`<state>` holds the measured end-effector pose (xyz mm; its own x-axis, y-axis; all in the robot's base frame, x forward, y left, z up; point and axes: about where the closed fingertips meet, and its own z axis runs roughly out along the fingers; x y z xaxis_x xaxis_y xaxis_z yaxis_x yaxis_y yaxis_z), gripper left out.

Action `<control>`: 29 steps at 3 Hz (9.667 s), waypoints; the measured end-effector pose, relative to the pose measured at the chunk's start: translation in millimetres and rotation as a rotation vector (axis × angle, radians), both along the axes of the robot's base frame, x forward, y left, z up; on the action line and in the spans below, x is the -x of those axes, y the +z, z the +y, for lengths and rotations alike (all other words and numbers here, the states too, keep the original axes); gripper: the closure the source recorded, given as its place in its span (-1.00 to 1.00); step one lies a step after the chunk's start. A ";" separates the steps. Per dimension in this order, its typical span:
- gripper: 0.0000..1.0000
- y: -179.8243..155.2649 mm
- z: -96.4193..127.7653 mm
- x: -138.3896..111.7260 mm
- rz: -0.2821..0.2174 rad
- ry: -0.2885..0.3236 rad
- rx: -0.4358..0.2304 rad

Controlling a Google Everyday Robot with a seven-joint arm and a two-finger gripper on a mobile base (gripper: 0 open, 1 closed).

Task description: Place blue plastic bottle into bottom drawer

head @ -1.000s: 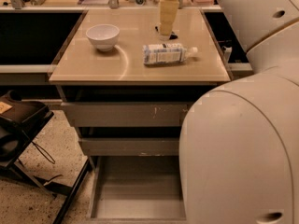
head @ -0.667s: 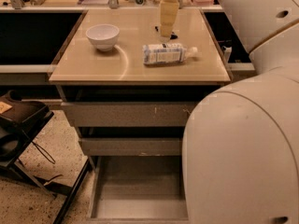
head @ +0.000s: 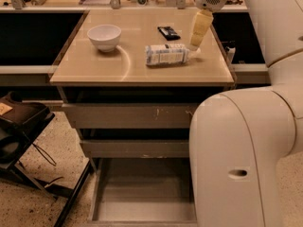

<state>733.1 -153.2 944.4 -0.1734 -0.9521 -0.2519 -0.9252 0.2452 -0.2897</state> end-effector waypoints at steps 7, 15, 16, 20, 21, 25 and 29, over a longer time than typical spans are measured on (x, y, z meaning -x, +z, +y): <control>-1.00 -127.3 28.0 -53.2 0.142 -0.105 -0.775; 1.00 -24.7 -7.7 1.6 0.051 -0.158 -0.912; 1.00 17.8 -21.6 30.8 -0.016 -0.163 -0.942; 1.00 68.6 -2.0 172.5 -0.100 0.047 -0.904; 1.00 48.4 -17.6 199.3 -0.074 0.004 -0.874; 1.00 -225.7 -96.8 197.5 0.110 -0.220 -0.608; 1.00 -430.1 -78.1 223.1 0.312 -0.332 -0.559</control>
Offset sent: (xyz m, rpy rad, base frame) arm 0.0187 0.0113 -0.0067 0.2865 0.1273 0.0167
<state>510.0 -231.3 514.3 -0.5743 -0.5796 -0.5781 -0.7955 0.5619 0.2269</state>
